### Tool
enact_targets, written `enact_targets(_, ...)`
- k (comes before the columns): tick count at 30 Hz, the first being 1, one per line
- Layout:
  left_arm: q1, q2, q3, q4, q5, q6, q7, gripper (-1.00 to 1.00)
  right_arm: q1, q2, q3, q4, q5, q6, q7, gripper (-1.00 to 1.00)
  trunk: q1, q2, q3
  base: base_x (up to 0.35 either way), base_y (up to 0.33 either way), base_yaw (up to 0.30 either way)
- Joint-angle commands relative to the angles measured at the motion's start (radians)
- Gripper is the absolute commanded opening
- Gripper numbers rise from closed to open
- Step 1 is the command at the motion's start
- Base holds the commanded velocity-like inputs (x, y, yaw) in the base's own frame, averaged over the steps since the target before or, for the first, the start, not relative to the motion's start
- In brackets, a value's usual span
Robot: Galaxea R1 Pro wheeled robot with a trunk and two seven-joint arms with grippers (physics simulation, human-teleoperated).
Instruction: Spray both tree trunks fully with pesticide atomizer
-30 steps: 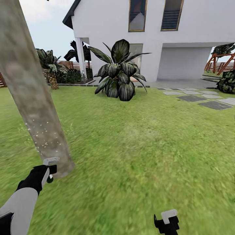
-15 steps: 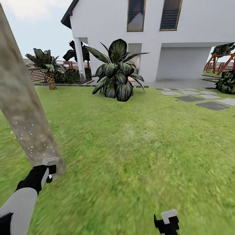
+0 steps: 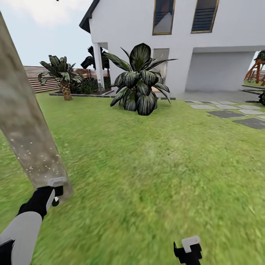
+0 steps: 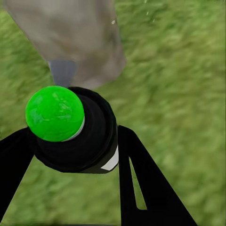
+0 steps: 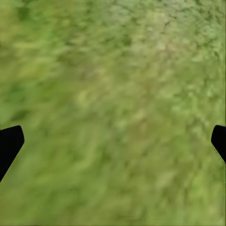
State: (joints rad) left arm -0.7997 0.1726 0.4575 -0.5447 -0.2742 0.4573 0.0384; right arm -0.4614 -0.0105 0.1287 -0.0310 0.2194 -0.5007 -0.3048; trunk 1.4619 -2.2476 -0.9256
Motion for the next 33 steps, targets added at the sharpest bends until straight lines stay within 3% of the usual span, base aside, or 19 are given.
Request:
enact_targets(1,-0.001,-0.001,0.003,0.000,-0.003,0.004,0.000,-1.00,0.000,0.000,0.008,0.000,0.005,0.001,-0.010,1.00,0.000,0.000,-0.001,0.141,-0.244,0.277)
enact_targets(8,-0.001,-0.002,0.000,0.000,-0.002,0.004,0.000,-1.00,0.000,0.000,0.008,0.000,0.005,0.001,-0.010,1.00,0.000,0.000,-0.001,0.156,-0.243,0.238)
enact_targets(28,-0.001,-0.002,0.003,0.000,-0.002,0.004,0.000,-1.00,0.000,0.000,0.006,0.000,0.006,0.002,-0.010,1.00,0.000,0.000,-0.001,0.184,-0.232,0.002)
enact_targets(33,-0.001,-0.001,0.003,0.000,-0.001,0.004,0.000,-1.00,0.000,0.000,0.007,0.000,0.006,0.002,-0.010,1.00,0.000,0.000,-0.001,0.102,-0.233,0.180)
